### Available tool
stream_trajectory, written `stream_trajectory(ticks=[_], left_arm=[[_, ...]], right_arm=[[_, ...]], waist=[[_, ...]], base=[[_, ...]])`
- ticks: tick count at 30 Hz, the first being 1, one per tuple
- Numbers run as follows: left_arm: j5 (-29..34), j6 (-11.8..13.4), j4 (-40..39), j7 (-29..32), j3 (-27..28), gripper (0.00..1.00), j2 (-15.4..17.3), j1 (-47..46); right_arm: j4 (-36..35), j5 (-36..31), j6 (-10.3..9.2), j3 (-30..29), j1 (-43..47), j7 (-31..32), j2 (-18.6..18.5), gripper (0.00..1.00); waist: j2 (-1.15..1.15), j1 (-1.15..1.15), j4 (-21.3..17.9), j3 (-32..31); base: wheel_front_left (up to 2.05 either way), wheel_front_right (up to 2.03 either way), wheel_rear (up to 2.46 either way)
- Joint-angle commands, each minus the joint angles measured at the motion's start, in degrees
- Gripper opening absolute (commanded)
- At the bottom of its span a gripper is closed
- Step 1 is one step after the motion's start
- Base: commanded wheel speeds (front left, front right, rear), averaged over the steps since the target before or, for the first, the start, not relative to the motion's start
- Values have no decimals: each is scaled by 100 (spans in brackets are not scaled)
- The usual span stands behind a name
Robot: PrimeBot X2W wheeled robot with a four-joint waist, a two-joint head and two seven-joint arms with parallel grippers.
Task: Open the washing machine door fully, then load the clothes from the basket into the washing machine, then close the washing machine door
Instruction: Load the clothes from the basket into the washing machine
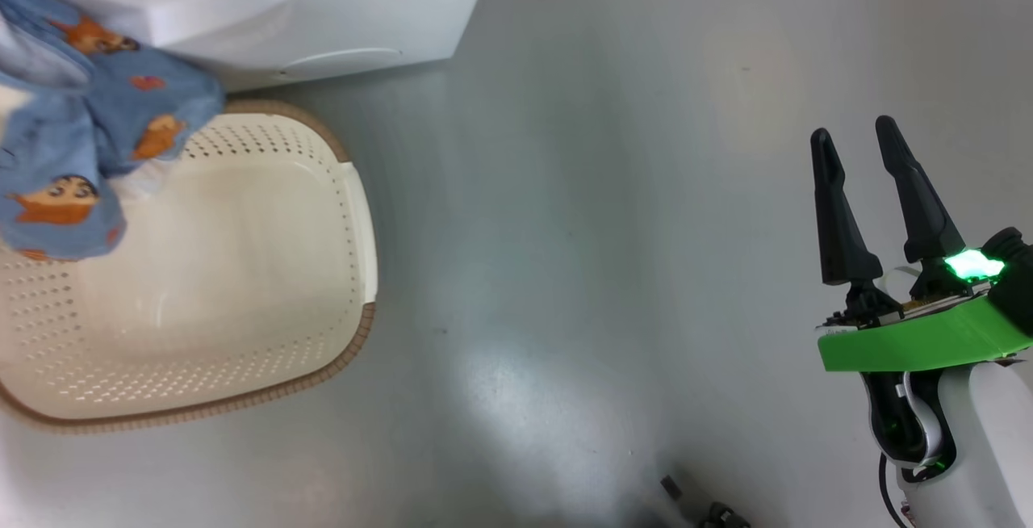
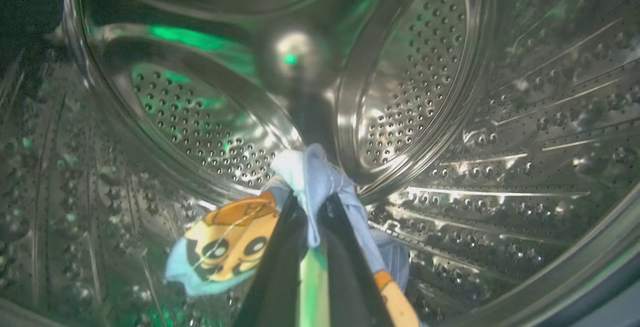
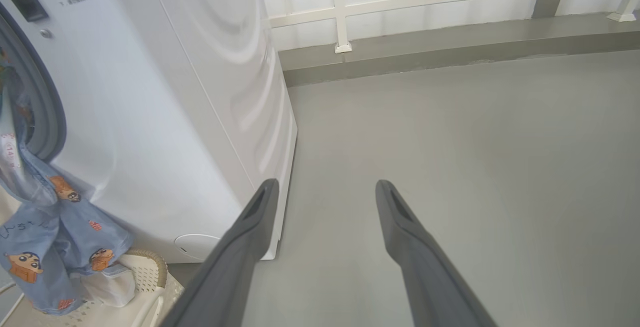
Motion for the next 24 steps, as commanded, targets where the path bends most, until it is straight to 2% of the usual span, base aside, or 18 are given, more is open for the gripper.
stream_trajectory(ticks=[1, 5, 16, 17, 18, 19, 21, 24], left_arm=[[92, 61, -398, -58, -6, 0, 311, -130], [101, 129, -904, -59, 78, 0, 387, -23], [117, 135, 452, -13, -39, 0, 388, -162], [100, 126, 610, 91, -45, 3, 373, -200], [124, 120, 726, 161, -87, 25, 372, -246], [156, 134, 825, 212, -132, 40, 375, -284], [142, 120, 987, 304, -155, 100, 358, -345], [122, 123, 1117, 354, -184, 100, 341, -391]], right_arm=[[-152, 104, 32, 105, 30, -45, -34, 100], [-161, 108, 32, 135, -10, -45, 9, 100], [-122, 127, 32, 184, 42, -45, 85, 100], [-117, 128, 32, 186, 45, -45, 89, 100], [-113, 131, 32, 187, 47, -45, 91, 100], [-111, 133, 32, 187, 47, -45, 93, 100], [-110, 137, 32, 187, 45, -45, 95, 100], [-112, 133, 32, 186, 45, -45, 97, 100]], waist=[[0, 0, -77, 99], [0, 0, -157, 146], [0, 0, -205, 105], [0, 0, -204, 95], [0, 0, -202, 86], [0, 0, -200, 78], [0, 0, -193, 63], [0, 0, -179, 41]], base=[[0, 0, 0], [0, 0, 0], [0, 0, 0], [0, 0, 0], [0, 0, 0], [0, 0, 0], [0, 0, 0], [0, 0, 0]])
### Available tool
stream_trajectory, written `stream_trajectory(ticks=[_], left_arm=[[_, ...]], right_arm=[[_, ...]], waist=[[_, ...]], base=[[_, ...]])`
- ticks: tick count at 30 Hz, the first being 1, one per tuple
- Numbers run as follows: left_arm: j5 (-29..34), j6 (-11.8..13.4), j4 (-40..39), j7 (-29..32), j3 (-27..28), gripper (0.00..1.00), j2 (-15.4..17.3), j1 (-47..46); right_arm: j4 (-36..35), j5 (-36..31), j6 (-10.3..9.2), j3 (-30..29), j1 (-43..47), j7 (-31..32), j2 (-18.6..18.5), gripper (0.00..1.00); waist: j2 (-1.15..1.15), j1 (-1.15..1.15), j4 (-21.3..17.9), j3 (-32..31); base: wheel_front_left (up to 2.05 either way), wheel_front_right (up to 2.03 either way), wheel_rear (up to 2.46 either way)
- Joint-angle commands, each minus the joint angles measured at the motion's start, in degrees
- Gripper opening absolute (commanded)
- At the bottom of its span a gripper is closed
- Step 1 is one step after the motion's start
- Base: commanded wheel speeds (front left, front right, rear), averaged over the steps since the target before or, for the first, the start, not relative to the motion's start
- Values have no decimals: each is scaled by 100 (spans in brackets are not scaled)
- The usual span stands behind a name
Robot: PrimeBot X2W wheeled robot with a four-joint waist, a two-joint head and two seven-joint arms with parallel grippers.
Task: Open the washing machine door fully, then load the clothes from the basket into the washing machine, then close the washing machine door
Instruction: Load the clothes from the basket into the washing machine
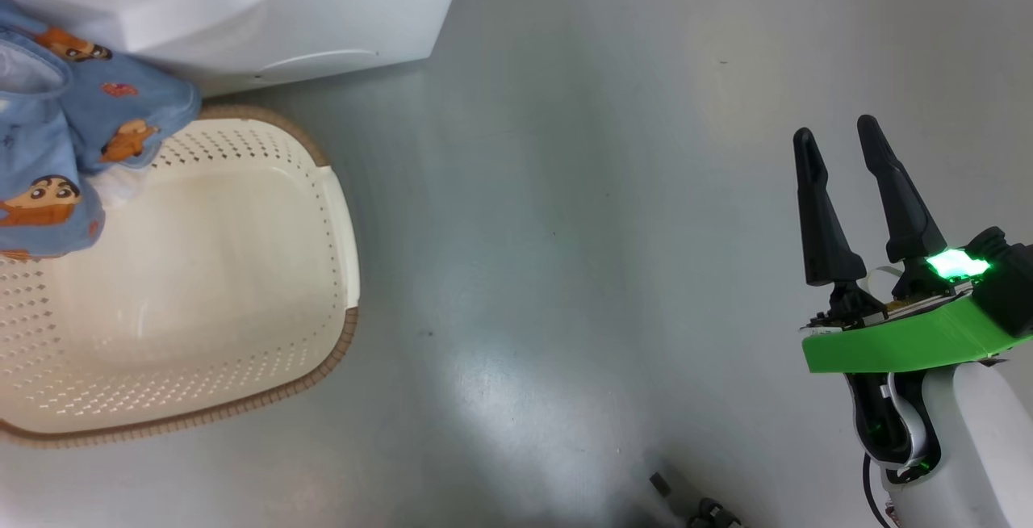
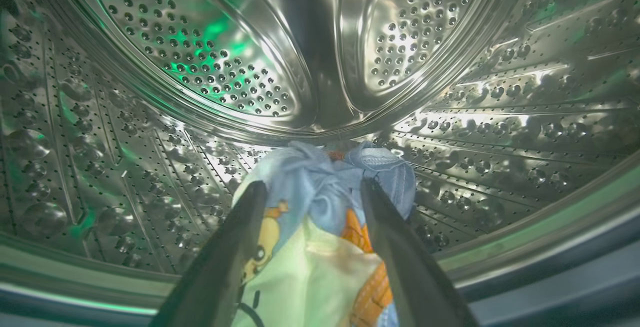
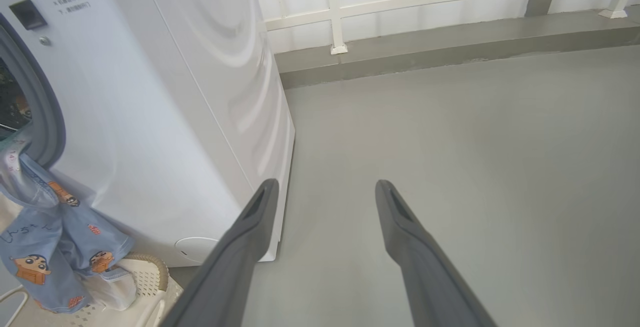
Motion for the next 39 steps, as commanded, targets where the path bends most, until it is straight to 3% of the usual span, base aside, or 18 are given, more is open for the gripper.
stream_trajectory(ticks=[1, 17, 24, 39], left_arm=[[10, 28, -87, 9, -19, 100, 223, -66], [-406, -142, -121, -391, 117, 100, -55, 586], [-719, -162, -1325, -406, 515, 100, -250, 1510], [-485, -228, -2961, -408, 976, 100, -662, 3665]], right_arm=[[-104, 107, 31, 89, 94, -45, -45, 100], [-70, 77, 31, 34, 152, -45, -179, 100], [-32, 51, 31, 45, 196, -45, -273, 100], [120, 24, 31, 33, 541, -45, -481, 100]], waist=[[0, 0, 11, -10], [0, 0, 206, -485], [0, 0, 353, -869], [0, 0, 581, -1863]], base=[[0, 0, 0], [0, 0, 0], [0, 0, 0], [0, 0, 0]])
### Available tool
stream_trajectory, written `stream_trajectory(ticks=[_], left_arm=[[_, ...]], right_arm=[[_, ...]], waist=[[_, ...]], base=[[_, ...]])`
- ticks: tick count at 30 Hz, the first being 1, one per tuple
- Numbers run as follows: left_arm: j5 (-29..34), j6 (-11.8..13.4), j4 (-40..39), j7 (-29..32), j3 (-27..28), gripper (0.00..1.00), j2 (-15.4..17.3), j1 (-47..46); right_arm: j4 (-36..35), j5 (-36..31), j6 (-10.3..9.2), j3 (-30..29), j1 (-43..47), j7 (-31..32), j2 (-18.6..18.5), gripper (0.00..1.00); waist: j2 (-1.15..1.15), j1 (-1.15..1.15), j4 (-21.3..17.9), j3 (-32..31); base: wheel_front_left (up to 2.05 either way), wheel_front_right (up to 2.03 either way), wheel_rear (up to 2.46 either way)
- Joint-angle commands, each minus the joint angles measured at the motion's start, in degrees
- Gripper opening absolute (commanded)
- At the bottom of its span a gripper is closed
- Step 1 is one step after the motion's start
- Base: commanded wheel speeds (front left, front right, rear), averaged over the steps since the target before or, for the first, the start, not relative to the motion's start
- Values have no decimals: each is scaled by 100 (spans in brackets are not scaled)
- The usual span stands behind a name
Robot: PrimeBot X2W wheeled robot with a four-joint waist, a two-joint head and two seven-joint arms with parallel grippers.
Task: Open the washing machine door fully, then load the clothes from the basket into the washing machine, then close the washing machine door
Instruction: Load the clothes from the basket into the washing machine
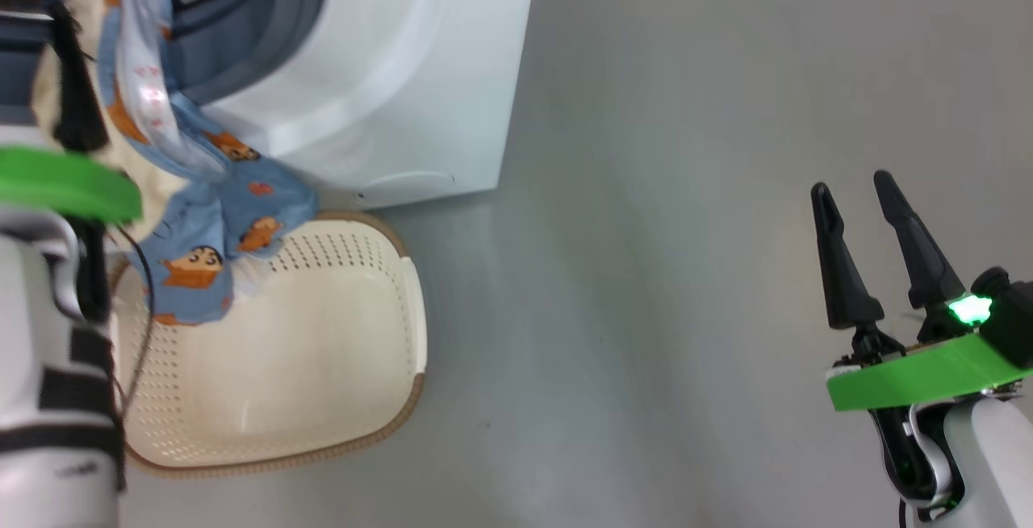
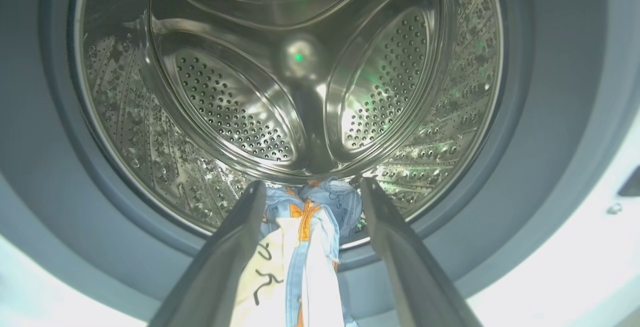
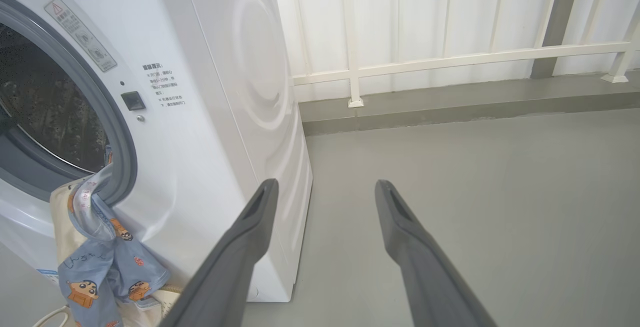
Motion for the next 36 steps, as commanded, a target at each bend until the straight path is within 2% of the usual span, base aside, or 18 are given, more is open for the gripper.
stream_trajectory(ticks=[1, 17, 26, 36], left_arm=[[66, -24, -242, -29, 150, 100, 192, 246], [265, -181, -1482, -29, 572, 100, -374, 2581], [354, -221, -1962, -29, 535, 100, -553, 3492], [345, -233, -2511, -29, 555, 100, -676, 4349]], right_arm=[[-103, 22, 31, 71, 146, -45, -124, 100], [-2, 25, 31, -45, 760, -45, -308, 100], [33, 21, 31, -134, 1112, -45, -369, 100], [-23, 10, 31, -239, 1474, -45, -373, 100]], waist=[[0, 1, 128, -329], [0, 1, 514, -1283], [0, 1, 711, -1680], [0, 1, 751, -1954]], base=[[0, 0, 0], [0, 0, 0], [0, 0, 0], [0, 0, 0]])
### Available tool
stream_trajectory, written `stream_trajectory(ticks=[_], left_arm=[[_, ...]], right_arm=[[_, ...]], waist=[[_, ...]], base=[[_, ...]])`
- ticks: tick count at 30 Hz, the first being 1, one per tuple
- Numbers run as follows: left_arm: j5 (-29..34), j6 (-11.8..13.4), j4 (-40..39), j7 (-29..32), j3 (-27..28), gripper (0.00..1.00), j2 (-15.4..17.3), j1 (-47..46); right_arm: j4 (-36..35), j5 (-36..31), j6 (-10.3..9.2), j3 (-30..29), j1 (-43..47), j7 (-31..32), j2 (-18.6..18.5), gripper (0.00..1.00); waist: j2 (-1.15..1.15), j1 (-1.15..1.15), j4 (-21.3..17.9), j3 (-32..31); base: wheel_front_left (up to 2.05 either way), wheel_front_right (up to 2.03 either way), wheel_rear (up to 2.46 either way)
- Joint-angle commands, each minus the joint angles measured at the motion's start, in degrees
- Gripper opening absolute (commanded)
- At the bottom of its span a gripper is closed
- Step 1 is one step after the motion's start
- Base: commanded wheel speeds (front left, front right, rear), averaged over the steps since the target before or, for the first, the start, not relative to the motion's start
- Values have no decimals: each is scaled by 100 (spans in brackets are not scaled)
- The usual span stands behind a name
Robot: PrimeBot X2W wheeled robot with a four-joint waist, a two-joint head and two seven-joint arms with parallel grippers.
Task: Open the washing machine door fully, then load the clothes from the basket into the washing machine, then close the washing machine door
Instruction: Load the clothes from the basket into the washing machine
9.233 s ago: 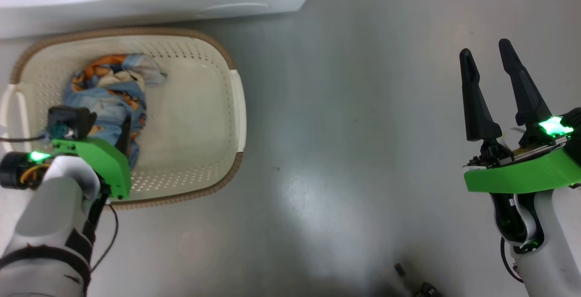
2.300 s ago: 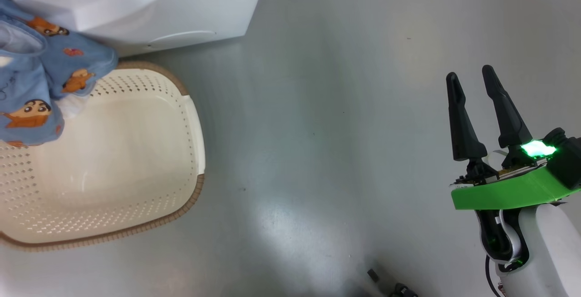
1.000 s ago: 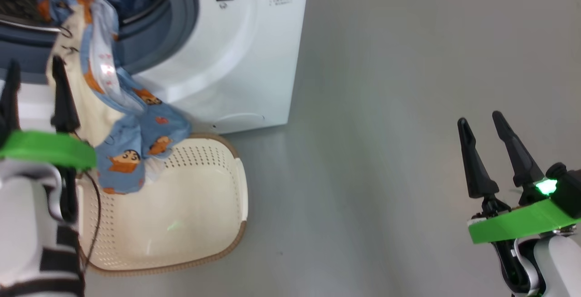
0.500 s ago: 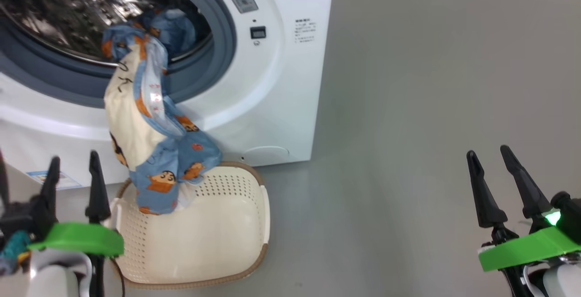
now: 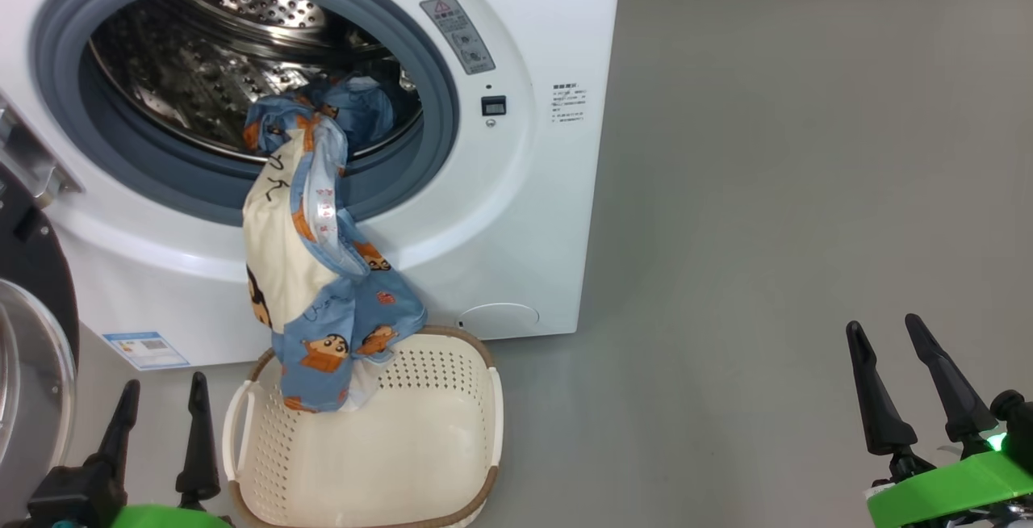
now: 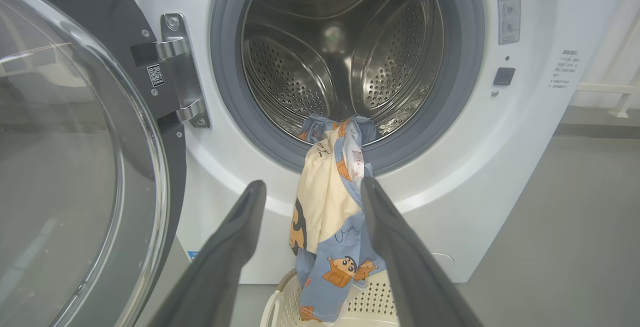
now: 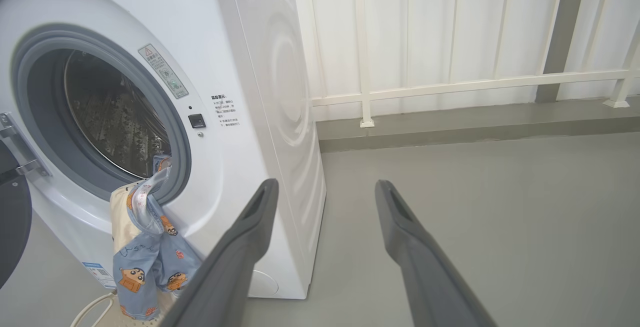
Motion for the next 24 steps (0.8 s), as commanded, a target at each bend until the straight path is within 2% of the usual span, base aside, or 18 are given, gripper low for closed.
stream_trajectory(ticks=[1, 16, 24], left_arm=[[20, -24, -242, -30, 173, 100, 90, -17], [4, -28, -400, -30, 242, 100, 23, -26], [-134, -29, -201, -30, 275, 100, -18, -412]], right_arm=[[-159, 15, 31, 60, -20, -45, -130, 100], [-230, 2, 31, 27, -99, -45, -88, 100], [-332, 6, 31, 51, -397, -45, -40, 100]], waist=[[0, 1, 23, -4], [0, 1, 80, 205], [0, 1, 46, 818]], base=[[0, 0, 0], [0, 0, 0], [0, 0, 0]])
